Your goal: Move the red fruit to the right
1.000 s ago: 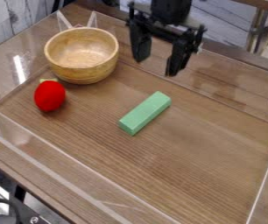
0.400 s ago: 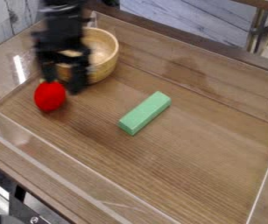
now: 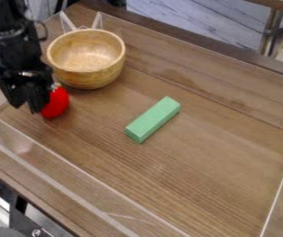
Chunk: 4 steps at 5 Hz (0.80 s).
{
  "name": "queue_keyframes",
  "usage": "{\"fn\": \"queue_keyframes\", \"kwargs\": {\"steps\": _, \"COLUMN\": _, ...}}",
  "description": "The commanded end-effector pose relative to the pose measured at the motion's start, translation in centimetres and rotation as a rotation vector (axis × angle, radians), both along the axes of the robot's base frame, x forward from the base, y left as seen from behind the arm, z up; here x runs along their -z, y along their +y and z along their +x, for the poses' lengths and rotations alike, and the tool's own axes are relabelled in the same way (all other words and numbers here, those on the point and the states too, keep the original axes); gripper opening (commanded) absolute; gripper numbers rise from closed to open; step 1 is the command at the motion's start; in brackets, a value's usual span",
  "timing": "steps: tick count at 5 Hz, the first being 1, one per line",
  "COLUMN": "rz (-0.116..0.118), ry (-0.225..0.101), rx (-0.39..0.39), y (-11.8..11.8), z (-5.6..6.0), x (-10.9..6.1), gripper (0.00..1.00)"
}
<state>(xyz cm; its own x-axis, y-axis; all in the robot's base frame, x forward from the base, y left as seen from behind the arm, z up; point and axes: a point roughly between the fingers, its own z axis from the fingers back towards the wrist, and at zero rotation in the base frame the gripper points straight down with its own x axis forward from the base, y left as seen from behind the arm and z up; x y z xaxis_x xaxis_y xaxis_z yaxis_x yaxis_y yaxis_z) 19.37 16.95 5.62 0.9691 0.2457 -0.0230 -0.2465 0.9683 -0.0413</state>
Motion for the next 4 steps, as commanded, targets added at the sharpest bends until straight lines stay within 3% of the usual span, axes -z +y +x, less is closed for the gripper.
{"fn": "queue_keyframes", "kwargs": {"steps": 1, "rz": 0.034, "ry": -0.043, "rx": -0.014, "y": 1.0, "z": 1.6, "x": 0.8, "gripper": 1.00}}
{"fn": "queue_keyframes", "kwargs": {"steps": 4, "rz": 0.025, "ry": -0.058, "rx": -0.003, "y": -1.7, "z": 2.4, "x": 2.5, "gripper": 1.00}}
